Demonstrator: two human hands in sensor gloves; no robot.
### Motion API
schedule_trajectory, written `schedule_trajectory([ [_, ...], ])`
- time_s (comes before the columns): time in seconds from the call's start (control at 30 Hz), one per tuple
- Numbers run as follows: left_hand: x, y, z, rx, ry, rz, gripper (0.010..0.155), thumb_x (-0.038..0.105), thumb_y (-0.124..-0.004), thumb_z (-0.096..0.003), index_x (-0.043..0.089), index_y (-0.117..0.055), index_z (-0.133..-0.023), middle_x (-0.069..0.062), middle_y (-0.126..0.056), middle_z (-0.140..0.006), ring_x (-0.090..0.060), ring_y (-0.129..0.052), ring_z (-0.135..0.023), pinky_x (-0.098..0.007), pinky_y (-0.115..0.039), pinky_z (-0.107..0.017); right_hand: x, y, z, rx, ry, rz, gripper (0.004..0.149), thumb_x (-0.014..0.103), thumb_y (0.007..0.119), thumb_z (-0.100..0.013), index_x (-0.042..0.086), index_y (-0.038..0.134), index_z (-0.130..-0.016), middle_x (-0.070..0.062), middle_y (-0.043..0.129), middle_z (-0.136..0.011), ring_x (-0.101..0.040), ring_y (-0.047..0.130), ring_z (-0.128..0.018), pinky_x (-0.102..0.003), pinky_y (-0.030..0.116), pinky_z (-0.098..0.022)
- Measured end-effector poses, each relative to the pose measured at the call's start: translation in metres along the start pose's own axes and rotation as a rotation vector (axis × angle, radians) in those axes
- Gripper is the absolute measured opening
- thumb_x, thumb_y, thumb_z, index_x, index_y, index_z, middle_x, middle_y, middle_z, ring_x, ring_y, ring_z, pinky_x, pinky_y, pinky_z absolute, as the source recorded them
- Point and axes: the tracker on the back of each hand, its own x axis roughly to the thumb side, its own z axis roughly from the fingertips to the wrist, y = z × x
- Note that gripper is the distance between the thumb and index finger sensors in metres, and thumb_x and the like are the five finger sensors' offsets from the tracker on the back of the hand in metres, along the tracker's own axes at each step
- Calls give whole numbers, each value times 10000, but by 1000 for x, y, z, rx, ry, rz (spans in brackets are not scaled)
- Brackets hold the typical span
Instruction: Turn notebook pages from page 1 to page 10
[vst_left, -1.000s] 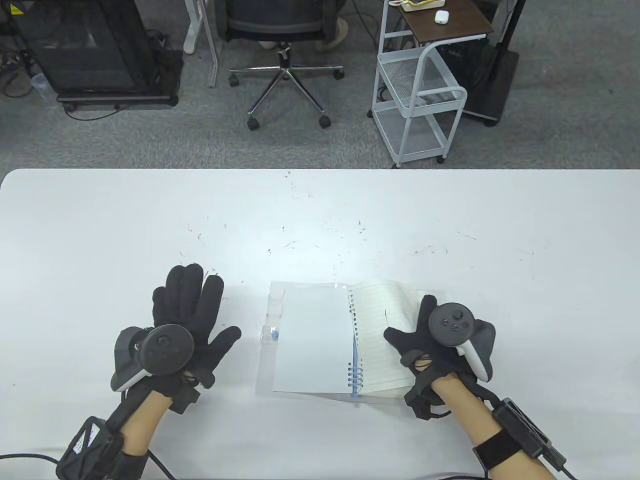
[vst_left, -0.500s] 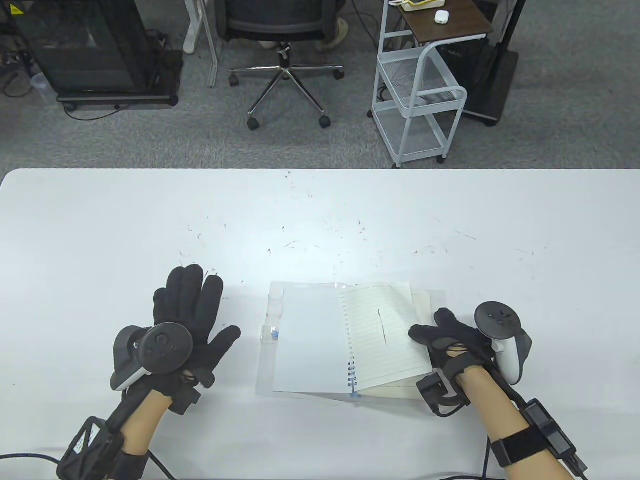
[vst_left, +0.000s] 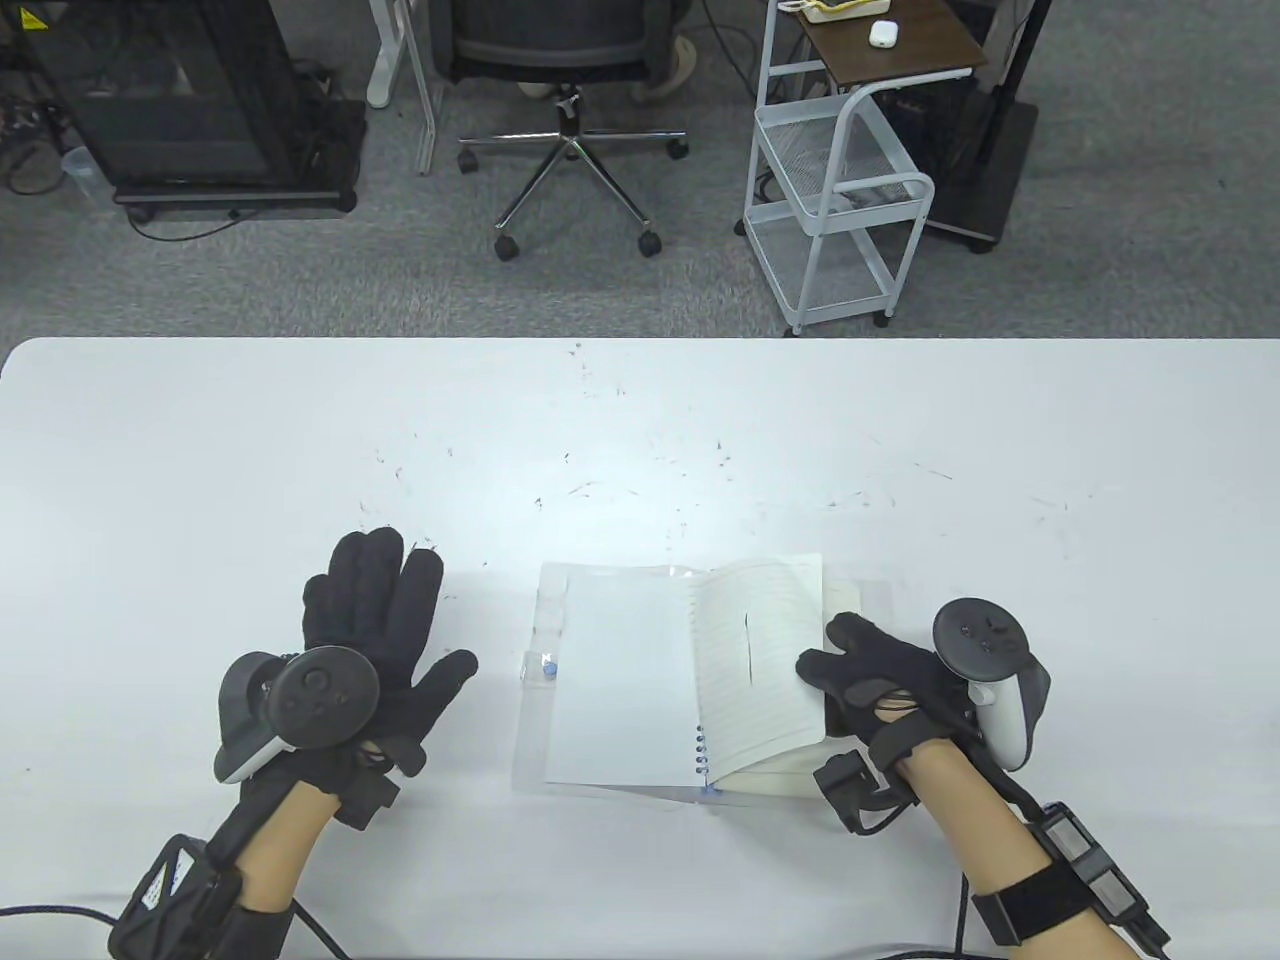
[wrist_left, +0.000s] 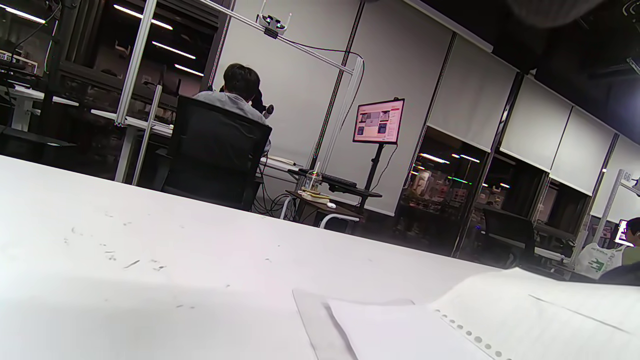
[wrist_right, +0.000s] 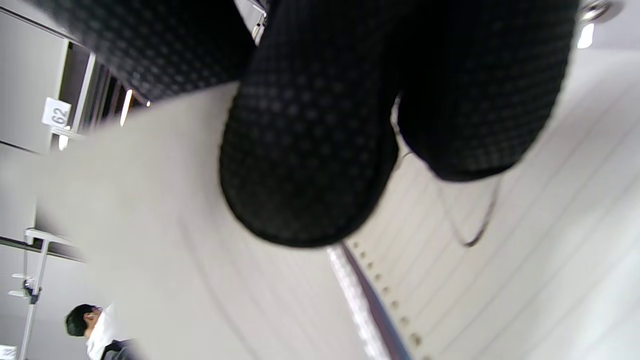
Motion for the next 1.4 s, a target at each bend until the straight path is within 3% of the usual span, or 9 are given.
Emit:
schedule_trajectory([
  [0.43,0,1,1,4,-8,7,874,697,-623,-451,258,-316,-1142,-93,-148,-1185,-445,-104,-1142,-727,-246,-736,58,69,-10,117,-116,77,712,342,919,-420,-30,541,-895,-89,990,-551,-69,1096,-219,-363,947,-251],
  [0.7,1,1,2,-2,-8,10,873,696,-624,-452,255,-321,-1142,-95,-153,-1185,-448,-107,-1142,-727,-247,-736,44,116,-32,163,-57,140,709,341,917,-421,-30,541,-893,-89,991,-552,-68,1097,-222,-360,948,-254],
  [1.0,2,0,1,-15,-10,12,872,695,-624,-451,254,-327,-1143,-95,-157,-1185,-449,-108,-1142,-728,-249,-734,26,148,-45,147,-20,164,696,341,918,-419,-27,556,-887,-86,994,-550,-68,1101,-220,-357,950,-254],
  [1.13,2,0,1,-17,-10,14,871,695,-625,-451,255,-329,-1142,-95,-159,-1186,-449,-110,-1142,-728,-249,-735,24,158,-46,179,-13,168,714,384,903,-428,-23,545,-893,-110,984,-595,-96,1117,-269,-370,949,-275],
  [1.3,3,-1,0,-24,-10,15,872,696,-625,-451,254,-330,-1143,-97,-159,-1185,-449,-109,-1141,-728,-250,-734,24,161,-45,228,-25,173,777,537,806,-465,-12,496,-917,-177,928,-707,-143,1118,-346,-396,939,-308],
  [1.4,3,-1,0,-31,-8,17,872,695,-625,-451,254,-331,-1143,-97,-160,-1186,-449,-111,-1142,-728,-250,-734,24,158,-44,238,-33,131,776,561,767,-478,-13,488,-921,-193,917,-719,-159,1115,-351,-409,933,-308],
])
